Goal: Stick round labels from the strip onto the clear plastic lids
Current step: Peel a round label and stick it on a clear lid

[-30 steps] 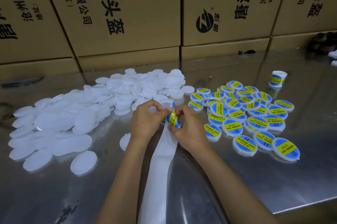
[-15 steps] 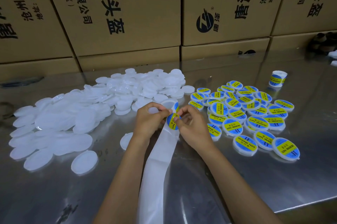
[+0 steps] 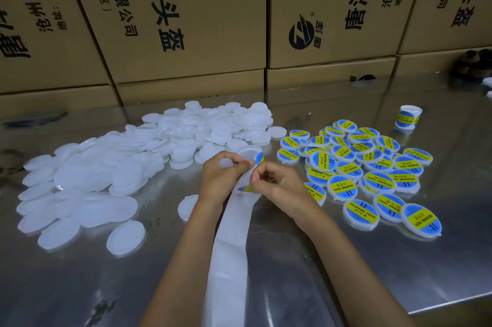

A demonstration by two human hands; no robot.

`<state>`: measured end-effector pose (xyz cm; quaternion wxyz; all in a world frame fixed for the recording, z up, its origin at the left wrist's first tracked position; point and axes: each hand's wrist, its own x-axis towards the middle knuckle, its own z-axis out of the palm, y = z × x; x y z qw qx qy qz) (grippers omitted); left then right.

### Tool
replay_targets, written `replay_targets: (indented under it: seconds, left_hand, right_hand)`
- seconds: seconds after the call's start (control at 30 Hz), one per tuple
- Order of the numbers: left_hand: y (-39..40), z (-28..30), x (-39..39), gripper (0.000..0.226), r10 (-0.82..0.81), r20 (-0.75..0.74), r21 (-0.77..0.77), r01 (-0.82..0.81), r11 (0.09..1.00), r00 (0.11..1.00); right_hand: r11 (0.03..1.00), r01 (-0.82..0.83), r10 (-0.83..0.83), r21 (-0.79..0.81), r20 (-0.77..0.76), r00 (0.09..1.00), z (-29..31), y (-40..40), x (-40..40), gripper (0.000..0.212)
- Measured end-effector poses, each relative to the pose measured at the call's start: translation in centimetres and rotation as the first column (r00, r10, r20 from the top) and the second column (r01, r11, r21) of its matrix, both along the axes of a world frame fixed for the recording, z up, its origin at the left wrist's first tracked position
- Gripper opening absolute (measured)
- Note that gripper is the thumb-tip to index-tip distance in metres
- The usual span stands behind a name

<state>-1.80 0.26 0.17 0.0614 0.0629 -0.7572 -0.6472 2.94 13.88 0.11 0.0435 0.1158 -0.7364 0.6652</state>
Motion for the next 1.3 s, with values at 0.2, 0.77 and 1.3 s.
replay_targets:
  seconds: [0.2,0.77,1.3]
  left_hand:
    - [-0.1,1.2,0.0,0.029,0.059,0.077,0.284,-0.079,0.956,0.995]
    - [1.9,3.8,2.8,0.033,-0.340,-0.111,0.697,0.317,0.643,0.934]
    - [2.7,3.1,2.9,0.041,-0.399,-0.069,0.700,0.330,0.634,0.914]
  right_hand:
    - [0.925,-0.019,0.061,-0.379,0.101,0.993,1.0,1.0,0.1,0.010]
    - [0.877,0.126,-0.127,-0.464,0.030,0.991,1.4,0.6,-0.2,0.023]
    - [0.894,0.259,-0.330,-0.365,-0.147,0.933,0.9,0.0,-0.8,0.029]
